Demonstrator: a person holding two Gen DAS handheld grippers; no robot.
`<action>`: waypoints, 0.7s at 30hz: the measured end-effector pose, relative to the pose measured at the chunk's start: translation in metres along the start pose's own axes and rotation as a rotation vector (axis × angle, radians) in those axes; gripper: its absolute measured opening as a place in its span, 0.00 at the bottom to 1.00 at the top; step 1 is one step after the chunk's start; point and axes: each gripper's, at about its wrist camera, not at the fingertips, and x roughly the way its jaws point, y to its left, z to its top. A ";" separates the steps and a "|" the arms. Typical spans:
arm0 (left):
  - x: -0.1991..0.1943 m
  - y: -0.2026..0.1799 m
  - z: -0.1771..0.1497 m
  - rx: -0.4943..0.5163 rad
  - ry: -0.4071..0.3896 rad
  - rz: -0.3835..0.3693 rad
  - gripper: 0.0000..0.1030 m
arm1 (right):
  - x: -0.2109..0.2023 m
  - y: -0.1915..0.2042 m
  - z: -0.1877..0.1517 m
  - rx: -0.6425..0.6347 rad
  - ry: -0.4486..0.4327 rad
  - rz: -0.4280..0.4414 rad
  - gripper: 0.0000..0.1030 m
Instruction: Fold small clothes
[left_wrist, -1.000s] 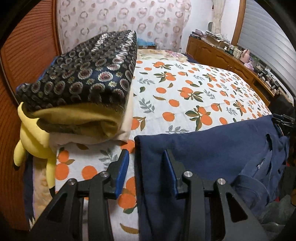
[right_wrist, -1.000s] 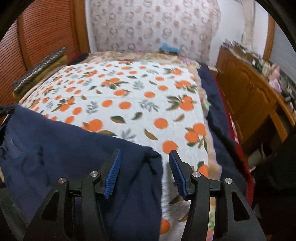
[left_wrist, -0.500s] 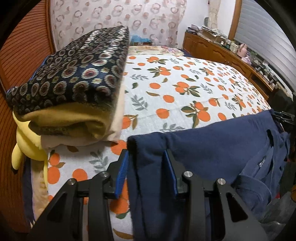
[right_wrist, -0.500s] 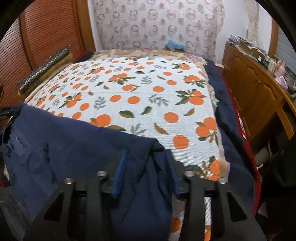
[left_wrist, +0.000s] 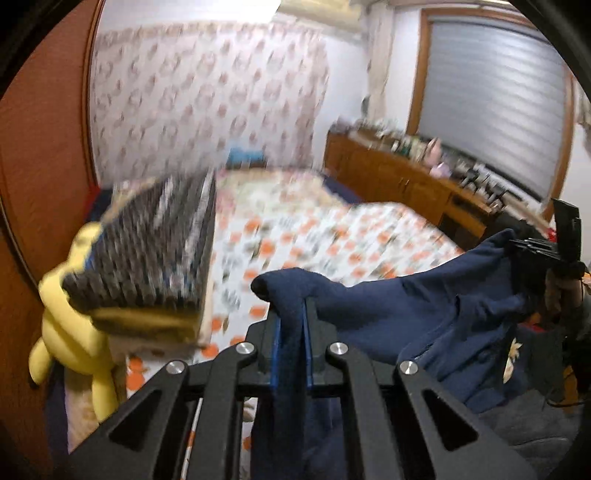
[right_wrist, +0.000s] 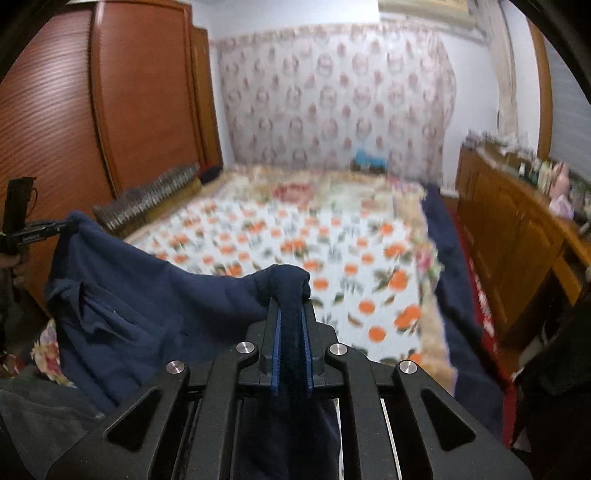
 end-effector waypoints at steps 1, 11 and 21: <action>-0.009 -0.004 0.005 0.003 -0.025 -0.005 0.06 | -0.012 0.003 0.005 -0.008 -0.021 -0.002 0.06; -0.092 -0.014 0.046 0.009 -0.258 -0.032 0.06 | -0.115 0.020 0.065 -0.053 -0.240 -0.037 0.06; -0.160 -0.020 0.080 0.034 -0.444 -0.051 0.06 | -0.204 0.031 0.114 -0.096 -0.428 -0.088 0.06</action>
